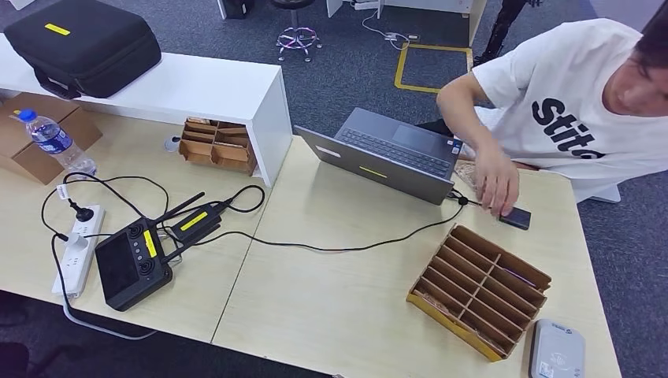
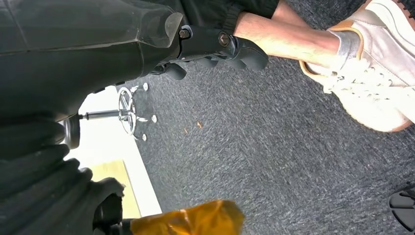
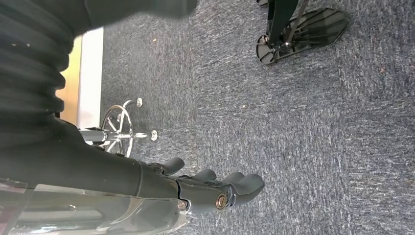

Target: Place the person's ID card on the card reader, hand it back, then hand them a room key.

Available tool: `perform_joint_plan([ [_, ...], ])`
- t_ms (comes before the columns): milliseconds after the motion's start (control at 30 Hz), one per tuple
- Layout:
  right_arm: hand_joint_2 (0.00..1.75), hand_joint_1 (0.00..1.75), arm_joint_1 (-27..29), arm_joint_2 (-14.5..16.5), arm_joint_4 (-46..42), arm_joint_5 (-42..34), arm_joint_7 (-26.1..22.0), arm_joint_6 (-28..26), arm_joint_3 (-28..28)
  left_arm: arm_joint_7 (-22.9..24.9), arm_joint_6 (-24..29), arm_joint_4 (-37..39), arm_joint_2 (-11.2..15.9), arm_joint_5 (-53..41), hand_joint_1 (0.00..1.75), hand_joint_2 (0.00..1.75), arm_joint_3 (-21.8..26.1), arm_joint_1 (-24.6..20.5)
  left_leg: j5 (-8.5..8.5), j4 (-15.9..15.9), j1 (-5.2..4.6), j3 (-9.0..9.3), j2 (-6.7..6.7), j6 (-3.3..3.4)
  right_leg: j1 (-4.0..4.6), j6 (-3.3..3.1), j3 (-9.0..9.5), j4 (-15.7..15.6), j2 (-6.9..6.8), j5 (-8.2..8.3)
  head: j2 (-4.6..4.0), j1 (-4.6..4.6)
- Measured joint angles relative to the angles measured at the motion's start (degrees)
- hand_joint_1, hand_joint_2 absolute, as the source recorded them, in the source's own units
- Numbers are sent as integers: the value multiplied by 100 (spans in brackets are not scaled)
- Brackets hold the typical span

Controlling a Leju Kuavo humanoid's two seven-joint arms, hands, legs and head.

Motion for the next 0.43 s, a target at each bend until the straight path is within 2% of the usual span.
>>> perform_joint_plan([
  [33, 175, 164, 1, 1, 1, 22, 5, 26, 11, 11, -39, 0, 1, 1, 150, 175, 0, -2, 0, 0, 0, 0, 0, 0, 0, 0, 0, 0, 0, 0, 0, 0],
  [67, 175, 165, 2, 2, 1, 49, 9, 53, 23, 22, -86, 0, 3, 1, 167, 175, 1, -4, 0, 0, 0, 0, 0, 0, 0, 0, 0, 0, 0, 0, 0, 0],
  [133, 175, 163, 3, 7, 2, 95, 12, 89, 42, 38, -164, 0, 8, 3, 175, 175, 1, -8, 0, 0, 0, 0, 0, 0, 0, 0, 0, 0, 0, 0, 0, 0],
  [300, 175, 150, 5, 15, 4, 196, -9, 102, 65, 50, -228, 0, 30, 4, 170, 175, 1, -21, 0, 0, 0, 0, 0, 0, 0, 0, 0, 0, 0, 0, 0, 0],
  [333, 175, 119, 5, 18, 4, 209, -13, 101, 67, 55, -238, 0, 33, 4, 166, 175, 1, -24, 0, 0, 0, 0, 0, 0, 0, 0, 0, 0, 0, 0, 0, 0],
  [433, 175, 9, 5, 25, 4, 225, -16, 99, 69, 68, -253, 0, 36, 5, 158, 175, 1, -31, 0, 0, 0, 0, 0, 0, 0, 0, 0, 0, 0, 0, 0, 0],
])
